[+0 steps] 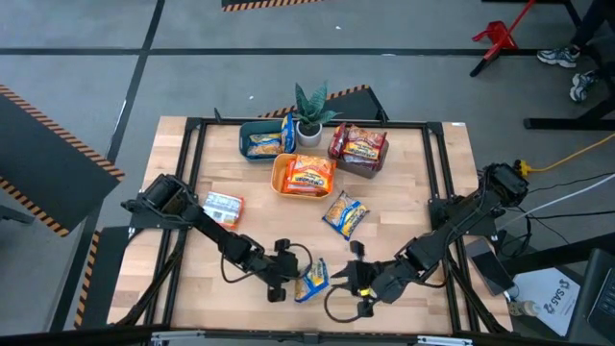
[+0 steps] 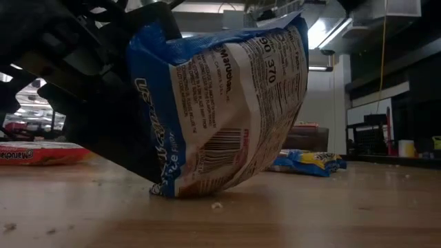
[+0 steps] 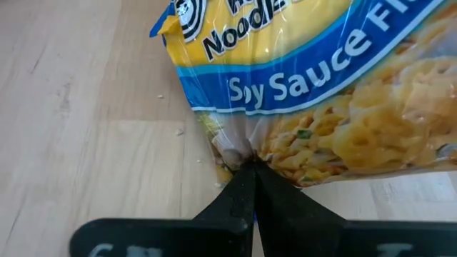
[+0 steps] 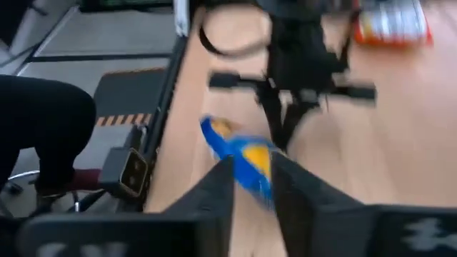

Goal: Sort Maruchan noodles
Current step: Put the bottom blue noodle pack into the blue bin

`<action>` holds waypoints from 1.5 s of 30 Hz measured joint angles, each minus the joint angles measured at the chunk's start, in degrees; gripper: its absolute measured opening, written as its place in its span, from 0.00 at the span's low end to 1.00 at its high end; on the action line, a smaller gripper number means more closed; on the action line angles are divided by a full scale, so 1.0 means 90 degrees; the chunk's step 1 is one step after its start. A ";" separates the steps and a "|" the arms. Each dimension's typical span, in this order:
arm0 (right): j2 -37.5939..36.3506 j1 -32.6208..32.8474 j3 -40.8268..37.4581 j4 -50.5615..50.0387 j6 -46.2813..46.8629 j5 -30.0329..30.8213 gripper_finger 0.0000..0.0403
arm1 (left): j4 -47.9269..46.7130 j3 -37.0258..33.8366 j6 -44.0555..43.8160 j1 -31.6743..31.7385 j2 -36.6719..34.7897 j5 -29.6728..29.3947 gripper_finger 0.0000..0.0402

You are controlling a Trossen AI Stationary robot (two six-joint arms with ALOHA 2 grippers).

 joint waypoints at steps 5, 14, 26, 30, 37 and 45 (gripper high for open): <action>0.0483 -0.0212 0.0251 0.0103 -0.1260 -0.0420 0.45 | -0.0029 -0.0004 0.0046 0.0000 0.0005 -0.0003 0.00; 0.1388 -0.0495 0.0654 -0.0358 -0.2022 -0.0739 0.80 | -0.0045 -0.0010 0.0043 0.0000 0.0012 -0.0008 0.00; 0.2035 -0.0631 0.0737 0.0030 -0.3155 -0.0543 0.80 | -0.0012 -0.0022 0.0041 0.0004 0.0017 -0.0092 0.00; 0.2207 -0.0625 0.0736 0.0339 -0.3491 -0.0611 0.74 | 0.0011 -0.0022 0.0043 0.0012 0.0017 -0.0106 0.00; 0.2268 -0.0614 0.0735 0.0425 -0.3178 -0.0533 0.52 | 0.0123 -0.0031 0.0011 0.0017 -0.0046 -0.0064 0.00; 0.2261 -0.0615 0.0772 0.0456 -0.2604 -0.0452 0.21 | -0.0482 -0.0058 -0.0083 0.0015 -0.0712 0.0088 0.00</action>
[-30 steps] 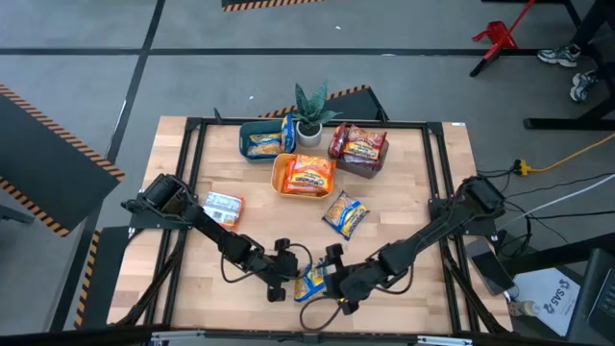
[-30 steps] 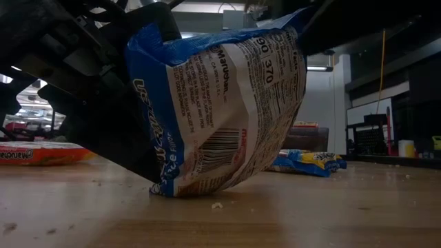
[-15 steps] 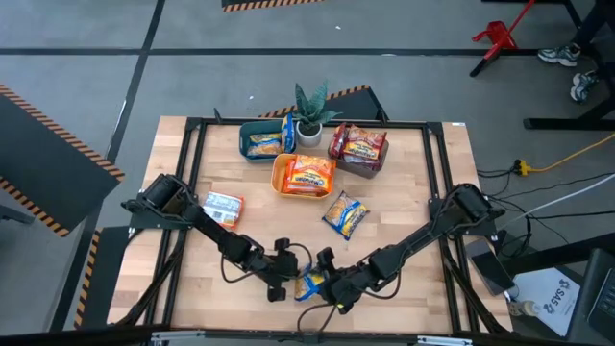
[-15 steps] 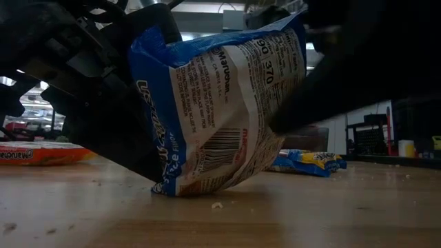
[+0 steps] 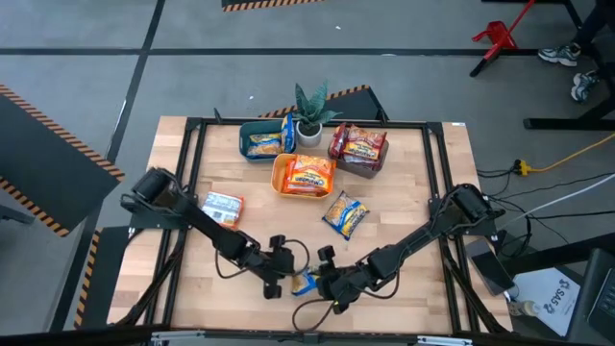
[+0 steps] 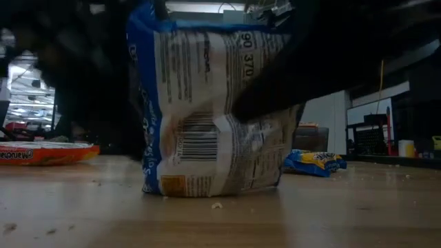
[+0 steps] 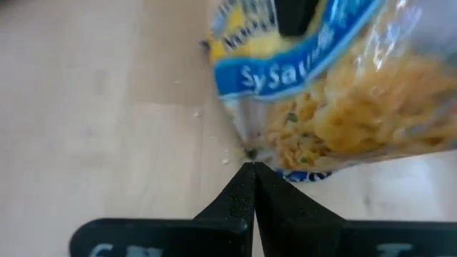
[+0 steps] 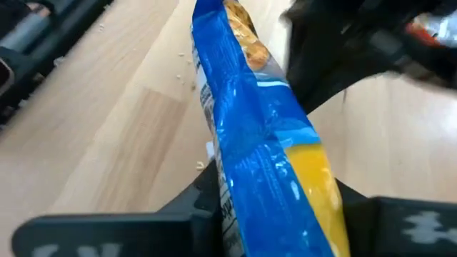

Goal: Sort Maruchan noodles
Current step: Put the bottom blue noodle pack into the blue bin

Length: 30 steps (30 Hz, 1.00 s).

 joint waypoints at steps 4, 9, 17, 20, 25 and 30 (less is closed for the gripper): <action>0.0002 0.0003 0.0245 -0.0090 0.0042 -0.0066 0.21 | -0.1016 0.0005 -0.0233 0.0000 -0.0923 -0.0192 0.00; 0.0002 -0.0051 0.0835 -0.0452 -0.0024 0.0816 0.21 | -0.2375 0.0019 -0.0606 -0.0059 -0.2561 -0.0874 0.00; 0.0002 -0.1041 0.2132 -0.0576 -0.0657 0.1413 0.22 | -0.3418 0.0024 -0.0724 -0.0725 -0.5015 -0.2685 0.00; -0.0005 -0.1602 0.2514 -0.0562 -0.0685 0.1414 0.22 | -0.3560 0.0027 -0.0702 -0.1041 -0.5680 -0.3233 0.00; -0.0004 -0.2596 0.2954 -0.0427 -0.0448 0.1404 0.22 | -0.3680 0.0033 -0.0450 -0.1470 -0.6494 -0.4020 0.00; 0.0084 -0.3497 0.3200 -0.0176 0.0149 0.1052 0.22 | -0.3672 0.0036 0.0036 -0.1713 -0.6996 -0.4531 0.00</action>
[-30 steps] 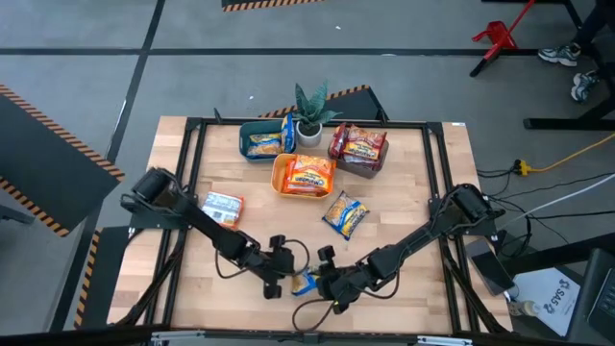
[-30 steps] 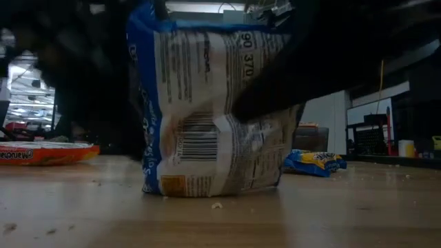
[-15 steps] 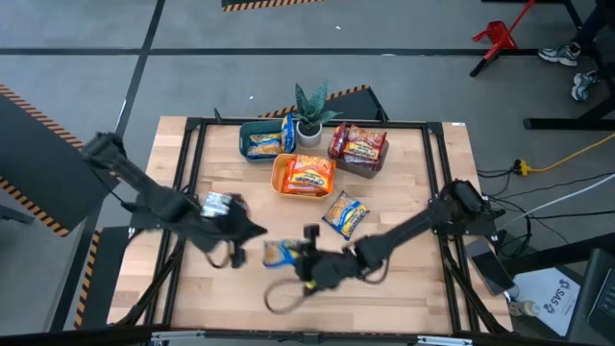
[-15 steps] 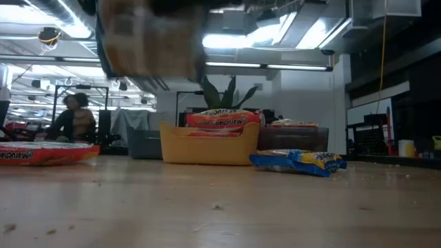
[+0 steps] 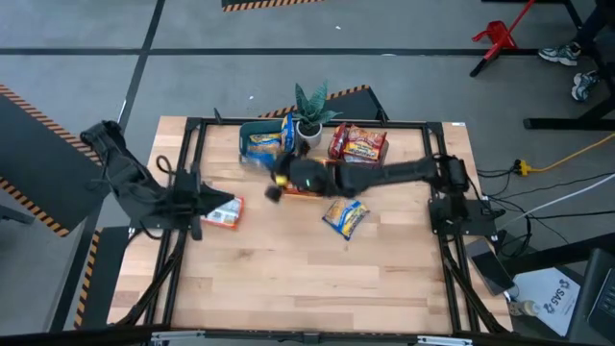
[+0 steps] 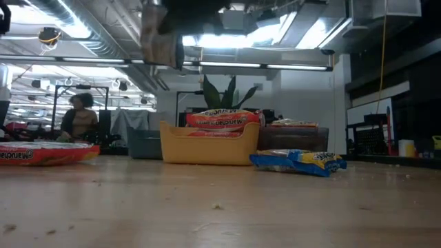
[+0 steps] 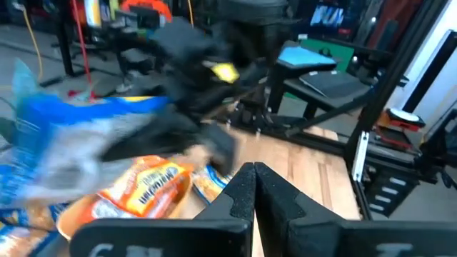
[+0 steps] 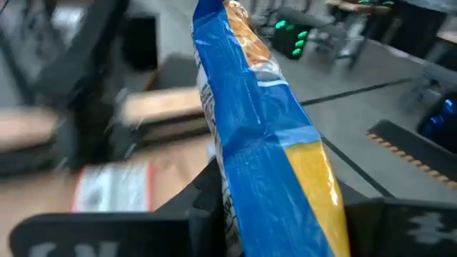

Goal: Sort Maruchan noodles
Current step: Put the bottom blue noodle pack into the blue bin

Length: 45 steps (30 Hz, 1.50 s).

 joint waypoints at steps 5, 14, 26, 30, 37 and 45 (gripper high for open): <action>0.0684 -0.0515 0.0837 0.0099 0.0135 -0.0297 0.22 | -0.0016 0.0000 0.0431 -0.0045 -0.0261 -0.0182 0.00; 0.2186 -0.0880 0.3132 -0.1079 0.0257 0.1145 0.22 | -0.0131 0.0000 0.0603 -0.0043 -0.0460 -0.0285 0.00; 0.3060 -0.1286 0.3519 -0.1853 0.1579 0.1189 0.22 | -0.0448 0.0002 0.0602 -0.0043 -0.0498 -0.0355 0.00; 0.3154 -0.1423 0.3519 -0.1917 0.2076 0.1205 0.22 | -0.0492 0.0002 0.0603 -0.0044 -0.0498 -0.0356 0.00; 0.3236 -0.1640 0.3518 -0.2032 0.2736 0.0877 0.22 | -0.0594 0.0002 0.0598 -0.0043 -0.0498 -0.0360 0.00; 0.3235 -0.1678 0.3519 -0.2543 0.3037 0.0932 0.22 | -0.0648 0.0002 0.0601 -0.0043 -0.0498 -0.0358 0.00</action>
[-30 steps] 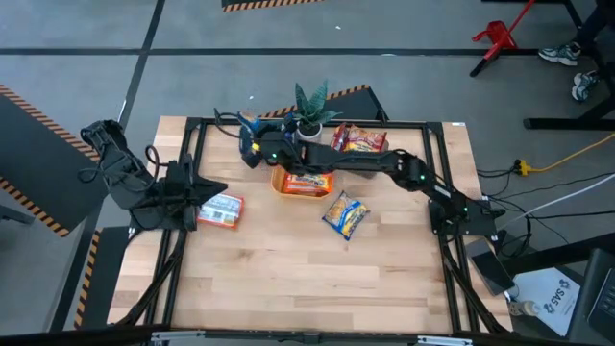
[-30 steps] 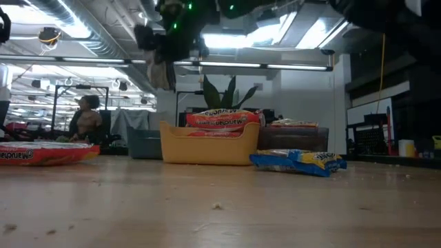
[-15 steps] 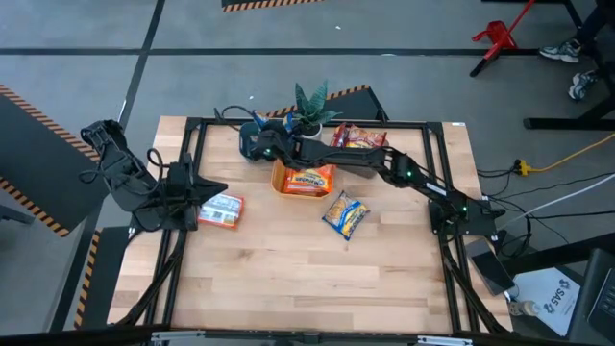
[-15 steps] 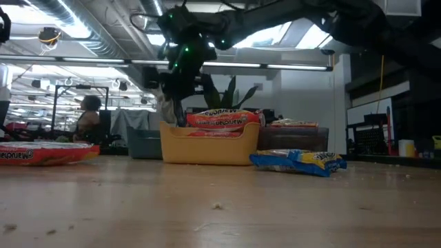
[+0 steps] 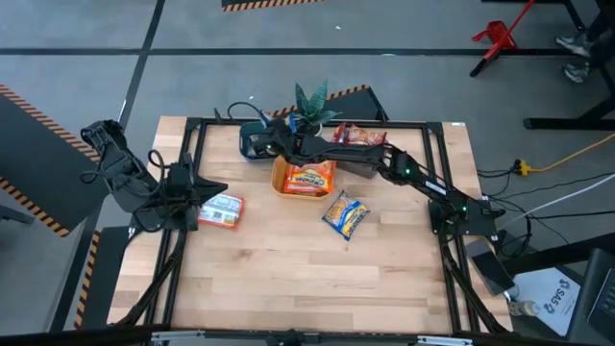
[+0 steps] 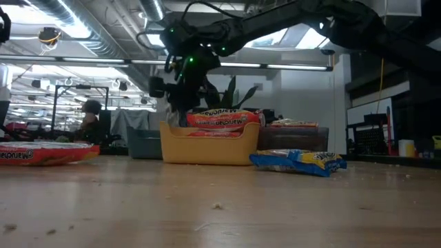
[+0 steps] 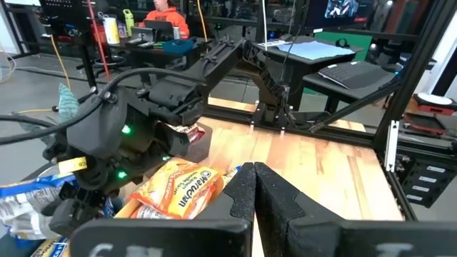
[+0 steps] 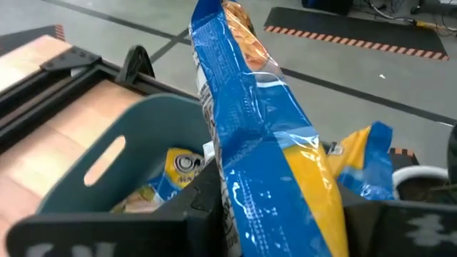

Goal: Sort Maruchan noodles
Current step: Put the bottom blue noodle pack into the blue bin

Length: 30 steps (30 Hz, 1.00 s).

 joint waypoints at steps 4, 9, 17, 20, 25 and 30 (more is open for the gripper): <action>0.0117 -0.0002 0.0000 -0.0030 -0.0008 -0.0030 0.22 | -0.0017 0.0000 0.0000 -0.0002 0.0000 0.0000 0.00; 0.0212 -0.0002 -0.0002 -0.0351 0.0146 0.0158 0.22 | -0.0017 0.0000 -0.0002 -0.0001 0.0000 0.0004 0.00; 0.0238 0.0002 -0.0001 -0.0346 0.0002 0.0267 0.23 | -0.0015 0.0000 -0.0002 -0.0002 0.0000 0.0012 0.00; 0.0288 0.0010 -0.0001 -0.0452 0.0035 0.0440 0.23 | -0.0016 0.0000 -0.0002 0.0000 0.0000 0.0015 0.00; 0.0290 -0.0010 0.0000 -0.0095 -0.0355 -0.0254 0.24 | -0.0014 0.0000 -0.0005 0.0000 0.0000 0.0029 0.00; 0.0290 -0.0036 -0.0002 0.0196 -0.0650 -0.0589 0.36 | -0.0014 0.0000 -0.0022 0.0000 0.0000 0.0060 0.00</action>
